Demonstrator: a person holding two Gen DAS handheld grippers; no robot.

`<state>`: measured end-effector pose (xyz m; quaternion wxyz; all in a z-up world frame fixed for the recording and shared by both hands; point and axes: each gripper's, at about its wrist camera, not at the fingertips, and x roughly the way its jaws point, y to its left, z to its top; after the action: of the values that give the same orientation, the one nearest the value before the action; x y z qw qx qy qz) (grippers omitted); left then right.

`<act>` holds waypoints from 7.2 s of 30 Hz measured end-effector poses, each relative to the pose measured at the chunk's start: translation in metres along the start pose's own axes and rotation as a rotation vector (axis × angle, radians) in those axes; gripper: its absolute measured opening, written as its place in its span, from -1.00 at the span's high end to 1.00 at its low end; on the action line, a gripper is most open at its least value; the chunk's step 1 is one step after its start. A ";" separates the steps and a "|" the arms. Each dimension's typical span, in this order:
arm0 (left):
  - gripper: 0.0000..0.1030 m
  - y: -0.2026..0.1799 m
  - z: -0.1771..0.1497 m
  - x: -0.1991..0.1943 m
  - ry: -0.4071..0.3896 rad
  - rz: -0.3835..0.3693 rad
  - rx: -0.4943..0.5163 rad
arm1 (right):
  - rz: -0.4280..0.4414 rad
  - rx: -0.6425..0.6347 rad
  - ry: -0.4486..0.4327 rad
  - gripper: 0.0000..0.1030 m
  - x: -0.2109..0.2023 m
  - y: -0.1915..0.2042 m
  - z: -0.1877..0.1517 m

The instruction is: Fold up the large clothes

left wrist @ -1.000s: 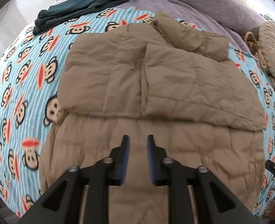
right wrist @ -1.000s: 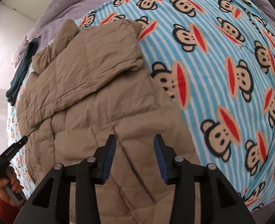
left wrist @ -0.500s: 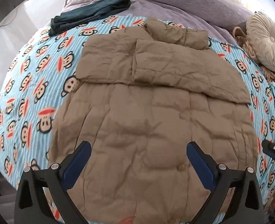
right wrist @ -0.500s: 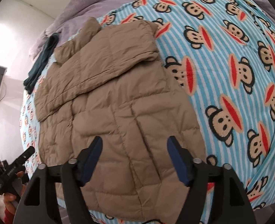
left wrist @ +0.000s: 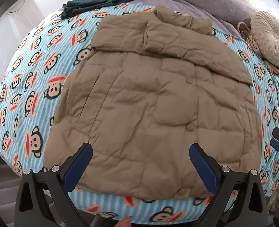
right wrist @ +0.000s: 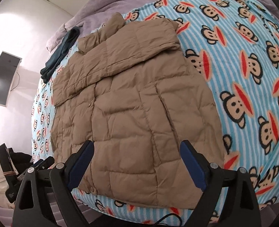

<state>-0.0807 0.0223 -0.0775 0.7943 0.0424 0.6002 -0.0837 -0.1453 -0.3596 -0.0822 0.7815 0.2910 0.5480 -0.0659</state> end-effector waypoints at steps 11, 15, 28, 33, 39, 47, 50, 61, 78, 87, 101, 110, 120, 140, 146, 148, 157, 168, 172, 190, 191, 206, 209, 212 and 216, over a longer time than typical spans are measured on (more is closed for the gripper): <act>-0.99 0.046 -0.030 0.014 0.034 -0.001 0.068 | -0.095 0.140 0.088 -0.81 0.028 0.005 -0.063; -0.98 0.068 -0.038 0.018 0.056 0.005 0.074 | -0.044 0.247 0.097 -0.81 0.030 0.001 -0.085; -0.98 0.127 -0.047 0.034 0.134 -0.153 -0.020 | 0.001 0.416 0.098 -0.81 0.040 0.006 -0.123; -0.98 0.172 -0.053 0.044 0.147 -0.293 -0.177 | 0.022 0.473 0.092 -0.81 0.043 0.002 -0.130; -0.98 0.189 -0.069 0.068 0.215 -0.428 -0.258 | 0.089 0.603 0.096 -0.81 0.050 -0.020 -0.145; -0.98 0.176 -0.067 0.085 0.217 -0.496 -0.293 | 0.138 0.715 0.062 -0.81 0.054 -0.042 -0.162; -0.98 0.168 -0.058 0.088 0.217 -0.518 -0.288 | 0.152 0.758 0.037 -0.81 0.056 -0.050 -0.163; -0.98 0.144 -0.048 0.105 0.226 -0.471 -0.284 | 0.265 0.911 -0.044 -0.77 0.071 -0.086 -0.148; 0.65 0.142 0.035 0.018 -0.014 -0.584 -0.319 | 0.253 0.632 0.031 0.84 0.046 -0.051 -0.067; 0.65 0.100 0.131 -0.051 -0.254 -0.557 -0.286 | 0.283 0.348 -0.043 0.84 -0.004 -0.012 0.050; 0.65 0.065 0.268 -0.023 -0.168 -0.370 -0.138 | 0.220 0.139 -0.035 0.84 0.007 0.036 0.210; 0.65 0.048 0.341 0.085 -0.035 -0.233 -0.046 | 0.109 0.182 0.068 0.84 0.102 0.037 0.297; 0.63 0.040 0.348 0.182 -0.057 -0.197 -0.105 | 0.120 0.294 0.032 0.84 0.197 0.000 0.308; -0.29 0.029 0.345 0.114 -0.194 -0.059 0.165 | -0.097 -0.114 -0.038 0.45 0.131 0.048 0.282; -0.21 0.042 0.353 0.174 -0.167 0.004 0.085 | -0.198 -0.083 -0.061 0.63 0.158 0.020 0.295; -0.21 0.041 0.354 0.186 -0.169 0.003 0.085 | -0.196 -0.047 -0.074 0.75 0.163 0.000 0.304; -0.29 0.041 0.365 0.216 -0.175 -0.056 0.057 | -0.178 0.095 -0.101 0.80 0.200 -0.044 0.326; -0.31 0.032 0.365 0.191 -0.190 0.015 0.077 | -0.284 -0.008 -0.098 0.45 0.195 -0.020 0.333; -0.31 0.044 0.359 0.163 -0.212 0.000 0.055 | -0.246 -0.014 -0.144 -0.30 0.164 -0.011 0.323; -1.00 0.030 0.265 0.107 -0.148 -0.029 0.044 | -0.038 0.199 -0.145 -0.60 0.103 -0.007 0.215; -1.00 0.028 0.260 0.104 -0.149 -0.029 0.055 | -0.022 0.210 -0.148 -0.62 0.101 -0.008 0.209; -1.00 0.062 0.189 0.102 -0.066 -0.168 -0.173 | 0.160 0.359 -0.040 -0.99 0.117 -0.017 0.131; -1.00 0.088 0.172 0.108 -0.085 -0.224 -0.324 | 0.204 0.405 -0.002 -0.99 0.131 -0.022 0.124; -1.00 0.109 0.157 0.125 -0.074 -0.386 -0.459 | 0.244 0.440 0.015 -0.99 0.142 -0.024 0.119; -1.00 0.112 0.155 0.150 -0.056 -0.517 -0.489 | 0.315 0.484 0.022 -0.99 0.159 -0.027 0.120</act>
<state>0.1266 0.0937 -0.1821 0.7497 -0.3044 0.5714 -0.1371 0.0038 -0.4104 -0.2070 0.6839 0.5513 0.4729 -0.0692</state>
